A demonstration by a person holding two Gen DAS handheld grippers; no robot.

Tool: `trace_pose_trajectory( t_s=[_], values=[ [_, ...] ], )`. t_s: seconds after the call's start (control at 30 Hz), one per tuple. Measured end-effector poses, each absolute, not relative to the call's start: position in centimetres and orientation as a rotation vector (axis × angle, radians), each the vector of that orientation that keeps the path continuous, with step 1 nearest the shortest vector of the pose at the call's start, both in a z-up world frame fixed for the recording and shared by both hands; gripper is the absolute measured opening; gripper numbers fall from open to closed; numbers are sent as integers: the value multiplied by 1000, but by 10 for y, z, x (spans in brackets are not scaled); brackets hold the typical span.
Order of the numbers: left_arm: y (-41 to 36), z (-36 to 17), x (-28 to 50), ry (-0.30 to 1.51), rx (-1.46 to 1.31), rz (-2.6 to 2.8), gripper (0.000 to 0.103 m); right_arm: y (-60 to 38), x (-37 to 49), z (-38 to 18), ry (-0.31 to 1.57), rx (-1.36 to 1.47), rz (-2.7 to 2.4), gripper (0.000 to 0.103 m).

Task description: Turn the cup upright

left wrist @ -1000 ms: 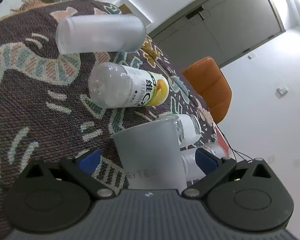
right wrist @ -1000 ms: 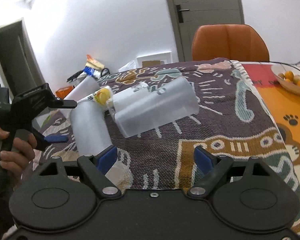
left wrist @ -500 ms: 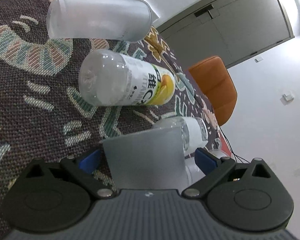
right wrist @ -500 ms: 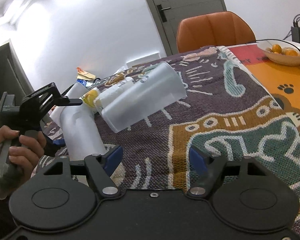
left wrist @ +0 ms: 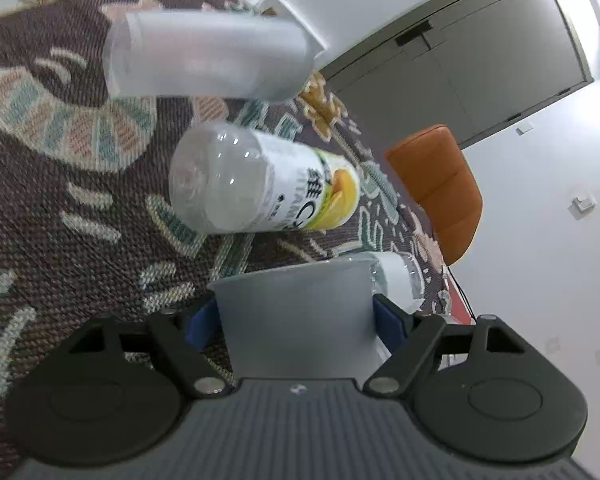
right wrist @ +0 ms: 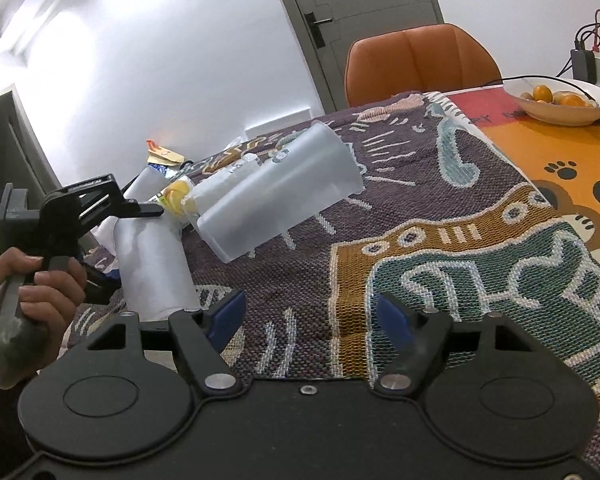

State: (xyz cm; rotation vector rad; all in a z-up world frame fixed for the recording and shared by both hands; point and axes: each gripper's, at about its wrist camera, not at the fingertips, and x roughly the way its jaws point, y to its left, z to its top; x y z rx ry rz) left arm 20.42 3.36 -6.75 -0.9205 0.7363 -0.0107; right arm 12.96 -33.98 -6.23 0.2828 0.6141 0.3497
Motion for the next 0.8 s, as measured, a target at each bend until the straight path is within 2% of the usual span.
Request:
trace_pose_trajectory(
  t_s=[0.2, 0.8],
  values=[
    [31, -43, 185, 656, -861, -40, 77, -342, 124, -57, 585, 288, 356, 74],
    [-27, 35, 134, 347, -364, -68, 76, -348, 104, -43, 497, 296, 384, 74]
  ],
)
